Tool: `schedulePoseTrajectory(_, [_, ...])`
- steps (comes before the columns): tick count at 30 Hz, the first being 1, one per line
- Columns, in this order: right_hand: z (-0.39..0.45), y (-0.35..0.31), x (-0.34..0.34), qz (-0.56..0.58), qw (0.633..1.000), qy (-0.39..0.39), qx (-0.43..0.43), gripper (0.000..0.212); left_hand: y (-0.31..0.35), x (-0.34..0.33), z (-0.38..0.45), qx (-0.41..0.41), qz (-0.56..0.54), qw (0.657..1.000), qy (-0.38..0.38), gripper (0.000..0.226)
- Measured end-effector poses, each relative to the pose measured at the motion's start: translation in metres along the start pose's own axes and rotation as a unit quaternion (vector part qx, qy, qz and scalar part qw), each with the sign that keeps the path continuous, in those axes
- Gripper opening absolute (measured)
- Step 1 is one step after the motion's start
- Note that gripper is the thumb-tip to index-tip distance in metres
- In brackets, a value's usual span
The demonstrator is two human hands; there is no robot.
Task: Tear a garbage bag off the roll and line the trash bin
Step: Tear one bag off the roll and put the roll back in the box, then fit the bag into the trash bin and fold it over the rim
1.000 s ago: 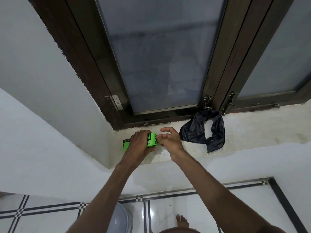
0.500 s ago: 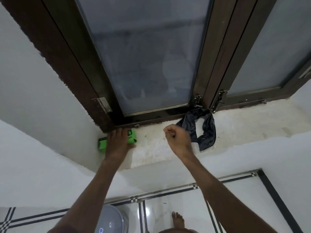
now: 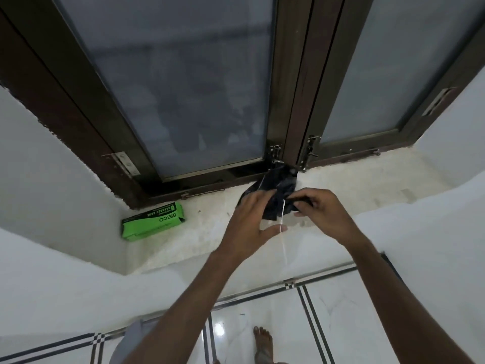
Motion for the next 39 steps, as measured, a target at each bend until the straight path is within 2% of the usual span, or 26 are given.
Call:
schedulePoseTrajectory(2, [-0.008, -0.015, 0.013, 0.112, 0.994, -0.013, -0.001, 0.024, 0.001, -0.005, 0.007, 0.0, 0.064, 0.998, -0.014, 0.081])
schedulePoseTrajectory(3, [-0.013, -0.02, 0.02, 0.146, 0.989, -0.004, 0.0, 0.022, 0.001, -0.004, 0.005, 0.007, 0.074, 0.997, -0.018, 0.075])
schedulePoseTrajectory(5, [-0.024, -0.027, 0.026, 0.192, 0.981, 0.001, -0.001, 0.019, 0.001, 0.001, -0.004, 0.003, 0.052, 0.999, -0.001, 0.045])
schedulePoseTrajectory(7, [-0.039, -0.027, 0.025, 0.214, 0.977, -0.001, -0.01, 0.018, 0.012, 0.009, -0.017, -0.035, 0.046, 0.998, 0.025, 0.016])
schedulePoseTrajectory(9, [-0.052, -0.029, 0.024, 0.209, 0.978, 0.01, -0.012, 0.016, 0.019, 0.02, -0.028, -0.042, 0.025, 0.998, 0.029, 0.006])
schedulePoseTrajectory(14, [-0.1, -0.043, 0.033, 0.207, 0.966, 0.155, 0.003, 0.017, 0.029, 0.06, -0.084, 0.022, -0.135, 0.991, -0.003, 0.009])
schedulePoseTrajectory(19, [-0.156, -0.063, 0.013, 0.29, 0.927, 0.236, -0.034, 0.016, 0.035, 0.067, -0.169, 0.038, -0.203, 0.977, -0.051, 0.005])
schedulePoseTrajectory(21, [-0.178, -0.075, -0.007, 0.338, 0.915, 0.216, -0.05, 0.019, 0.04, 0.064, -0.199, 0.069, -0.207, 0.972, -0.081, 0.037])
schedulePoseTrajectory(23, [-0.202, -0.09, -0.032, 0.383, 0.905, 0.175, -0.06, 0.02, 0.042, 0.06, -0.224, 0.069, -0.103, 0.987, -0.106, 0.065])
schedulePoseTrajectory(24, [-0.213, -0.098, -0.043, 0.408, 0.897, 0.156, -0.068, 0.02, 0.044, 0.056, -0.234, 0.058, -0.048, 0.991, -0.114, 0.069])
schedulePoseTrajectory(26, [-0.232, -0.112, -0.058, 0.478, 0.863, 0.133, -0.096, 0.02, 0.047, 0.047, -0.25, 0.023, 0.043, 0.992, -0.117, 0.06])
schedulePoseTrajectory(28, [-0.25, -0.123, -0.066, 0.532, 0.83, 0.123, -0.115, 0.021, 0.048, 0.042, -0.269, 0.025, 0.065, 0.993, -0.1, 0.045])
schedulePoseTrajectory(30, [-0.265, -0.13, -0.068, 0.552, 0.816, 0.121, -0.124, 0.021, 0.05, 0.039, -0.294, 0.075, -0.002, 0.992, -0.1, 0.034])
schedulePoseTrajectory(32, [-0.272, -0.127, -0.068, 0.554, 0.812, 0.135, -0.126, 0.017, 0.049, 0.035, -0.319, 0.152, -0.114, 0.976, -0.104, 0.027])
schedulePoseTrajectory(33, [-0.276, -0.123, -0.07, 0.553, 0.812, 0.132, -0.13, 0.014, 0.049, 0.037, -0.332, 0.194, -0.168, 0.963, -0.081, 0.024])
schedulePoseTrajectory(34, [-0.284, -0.119, -0.076, 0.531, 0.827, 0.122, -0.143, 0.021, 0.049, 0.041, -0.346, 0.234, -0.209, 0.948, -0.045, 0.024])
schedulePoseTrajectory(37, [-0.326, -0.095, -0.109, 0.275, 0.944, 0.072, -0.166, 0.074, 0.052, 0.056, -0.373, 0.323, -0.283, 0.9, 0.075, 0.028])
schedulePoseTrajectory(39, [-0.373, -0.086, -0.142, 0.144, 0.985, 0.0, -0.093, 0.084, 0.056, 0.066, -0.389, 0.358, -0.317, 0.864, 0.159, 0.03])
Point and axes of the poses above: each hand's wrist, its own z-axis towards the middle knuckle, its own x-axis out of the back of the hand, y = z × x, the point moved 5 cm from there along z, towards the middle knuckle, and after that the axes turned 3 degrees about y, right-handed, at the moved point
